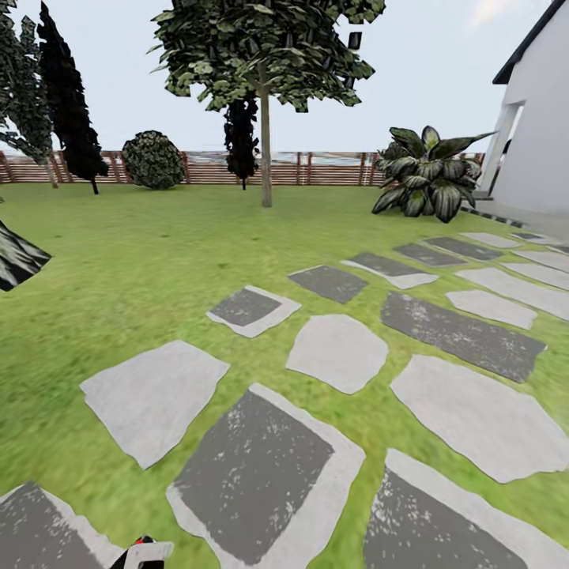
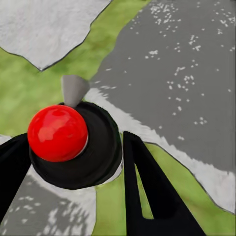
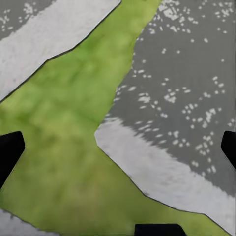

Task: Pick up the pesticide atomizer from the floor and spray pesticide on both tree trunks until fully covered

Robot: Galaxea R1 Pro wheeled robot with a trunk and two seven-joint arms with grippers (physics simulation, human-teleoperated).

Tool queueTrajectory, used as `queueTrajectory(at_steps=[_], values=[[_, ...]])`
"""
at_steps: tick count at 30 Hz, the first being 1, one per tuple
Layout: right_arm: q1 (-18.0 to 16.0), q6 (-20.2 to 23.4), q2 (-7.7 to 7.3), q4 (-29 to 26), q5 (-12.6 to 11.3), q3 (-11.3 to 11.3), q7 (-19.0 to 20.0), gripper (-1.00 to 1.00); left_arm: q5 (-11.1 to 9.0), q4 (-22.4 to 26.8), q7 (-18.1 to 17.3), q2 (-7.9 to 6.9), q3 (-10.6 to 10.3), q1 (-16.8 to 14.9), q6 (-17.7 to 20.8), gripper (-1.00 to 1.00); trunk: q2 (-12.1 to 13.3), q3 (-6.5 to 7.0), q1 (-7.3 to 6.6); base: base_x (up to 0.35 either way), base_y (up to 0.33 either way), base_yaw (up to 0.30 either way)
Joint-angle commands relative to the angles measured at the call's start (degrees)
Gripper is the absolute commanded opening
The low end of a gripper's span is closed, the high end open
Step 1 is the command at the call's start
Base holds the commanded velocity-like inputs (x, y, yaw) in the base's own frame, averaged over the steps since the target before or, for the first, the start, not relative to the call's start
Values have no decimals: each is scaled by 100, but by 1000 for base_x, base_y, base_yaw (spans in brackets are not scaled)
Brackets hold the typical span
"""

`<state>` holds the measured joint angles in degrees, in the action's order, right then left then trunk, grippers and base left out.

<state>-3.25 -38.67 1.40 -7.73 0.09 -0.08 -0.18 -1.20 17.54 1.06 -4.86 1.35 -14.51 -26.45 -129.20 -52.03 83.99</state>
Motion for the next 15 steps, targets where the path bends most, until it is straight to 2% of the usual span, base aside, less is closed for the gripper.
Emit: queueTrajectory(at_steps=[1, 12, 15], values=[[0, 0, 0, 0, 0, 0, 0, 100, 2, 2, 0, 4, -1, 0, 0, -100, 0, 0, 0, 340, 0, 0], [0, 0, -1, 0, 0, 0, 0, 100, 18, -5, -8, 26, -3, 3, 0, -100, 0, 0, 0, 340, 0, 0], [0, 0, 0, 0, 0, 0, 0, 100, -2, 49, -9, 28, -4, 98, 0, -100, 0, 0, 0, 340, 0, 0]])
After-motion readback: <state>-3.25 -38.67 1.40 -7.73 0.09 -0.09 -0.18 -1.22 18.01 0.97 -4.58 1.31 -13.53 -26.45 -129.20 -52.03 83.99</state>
